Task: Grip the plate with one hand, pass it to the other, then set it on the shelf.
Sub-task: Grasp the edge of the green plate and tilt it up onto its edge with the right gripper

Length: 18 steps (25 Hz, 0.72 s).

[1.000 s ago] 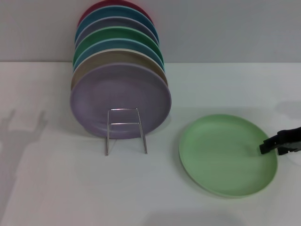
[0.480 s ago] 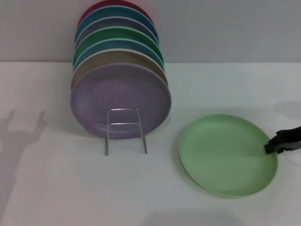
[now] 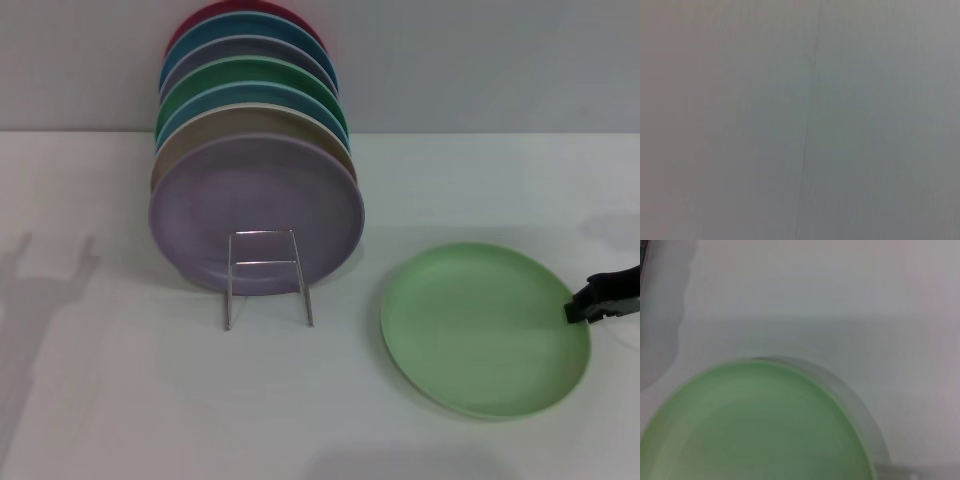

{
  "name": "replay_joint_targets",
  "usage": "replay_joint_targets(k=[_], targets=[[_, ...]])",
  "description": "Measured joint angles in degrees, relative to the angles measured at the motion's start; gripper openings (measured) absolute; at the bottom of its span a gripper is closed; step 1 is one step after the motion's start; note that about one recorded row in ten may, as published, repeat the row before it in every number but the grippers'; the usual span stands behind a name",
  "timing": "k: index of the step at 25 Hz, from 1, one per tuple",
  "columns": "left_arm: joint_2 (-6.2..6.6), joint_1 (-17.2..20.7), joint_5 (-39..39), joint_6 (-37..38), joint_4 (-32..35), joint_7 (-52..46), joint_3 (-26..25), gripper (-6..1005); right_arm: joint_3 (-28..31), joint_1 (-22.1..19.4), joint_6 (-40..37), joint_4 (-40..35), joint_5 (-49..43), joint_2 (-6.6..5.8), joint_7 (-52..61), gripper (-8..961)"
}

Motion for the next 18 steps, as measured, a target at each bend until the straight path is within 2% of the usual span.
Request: replay_joint_targets(k=[4, 6, 18], targets=[[0.00, 0.00, -0.01, 0.00, 0.00, 0.00, 0.00, 838, -0.16, 0.01, -0.38, 0.10, -0.06, 0.10, -0.51, 216], [0.00, 0.00, -0.02, 0.00, 0.00, 0.00, 0.00, 838, -0.17, 0.07, -0.39, 0.18, -0.08, 0.12, -0.61, 123], [0.09, -0.09, -0.01, -0.07, 0.00, 0.22, 0.00, 838, -0.17, 0.06, -1.03, 0.18, -0.10, 0.32, -0.73, 93]])
